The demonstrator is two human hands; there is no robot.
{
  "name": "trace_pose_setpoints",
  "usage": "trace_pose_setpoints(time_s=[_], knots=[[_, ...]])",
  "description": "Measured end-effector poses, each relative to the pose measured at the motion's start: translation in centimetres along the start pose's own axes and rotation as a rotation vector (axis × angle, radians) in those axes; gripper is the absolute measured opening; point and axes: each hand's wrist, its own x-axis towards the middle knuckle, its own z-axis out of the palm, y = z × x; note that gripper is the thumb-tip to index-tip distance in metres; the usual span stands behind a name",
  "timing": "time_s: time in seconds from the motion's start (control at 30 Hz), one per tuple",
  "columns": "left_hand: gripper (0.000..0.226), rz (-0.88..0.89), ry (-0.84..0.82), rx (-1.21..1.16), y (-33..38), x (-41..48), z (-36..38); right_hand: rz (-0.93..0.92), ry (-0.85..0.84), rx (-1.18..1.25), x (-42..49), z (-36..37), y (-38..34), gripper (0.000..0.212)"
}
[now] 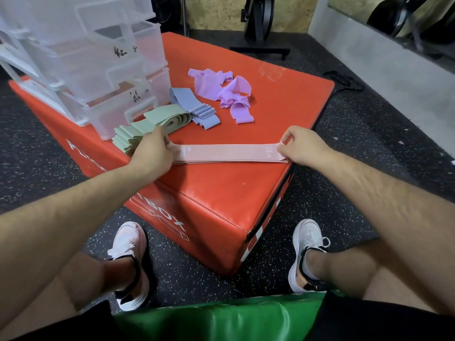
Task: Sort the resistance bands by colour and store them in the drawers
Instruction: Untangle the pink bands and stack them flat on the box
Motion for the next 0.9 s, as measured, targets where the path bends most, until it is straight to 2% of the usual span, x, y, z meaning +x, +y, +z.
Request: trace_pose_setpoints(time_s=[0.1, 0.17, 0.3, 0.4, 0.5, 0.57, 0.73, 0.9], knots=[[0.027, 0.04, -0.014, 0.064, 0.1, -0.2, 0.3, -0.006, 0.077, -0.027, -0.2, 0.8, -0.2, 0.016], [0.022, 0.073, -0.006, 0.144, 0.3, -0.1, 0.3, -0.024, 0.097, -0.085, -0.2, 0.9, -0.3, 0.019], [0.015, 0.172, 0.053, 0.305, 1.2, -0.2, 0.6, 0.044, 0.039, -0.109, 0.0, 0.4, 0.4, 0.025], [0.022, 0.334, 0.085, 0.348, 2.7, -0.2, 1.3, -0.086, 0.008, -0.153, 0.4, -0.4, 0.5, 0.047], [0.026, 0.448, -0.009, 0.269, 5.2, 0.0, 2.8, -0.286, -0.179, -0.283, 0.6, -1.5, -0.1, 0.079], [0.034, 0.476, -0.11, 0.212, 7.2, 0.1, 4.1, -0.32, -0.293, -0.348, 0.9, -1.6, -0.2, 0.088], [0.061, 0.534, -0.339, 0.164, 11.1, 0.8, 6.8, -0.363, -0.336, -0.317, 1.8, -1.2, 0.0, 0.07], [0.04, 0.571, -0.421, 0.11, 12.3, 1.5, 8.2, -0.363, -0.331, -0.32, 2.1, -1.0, -0.1, 0.063]])
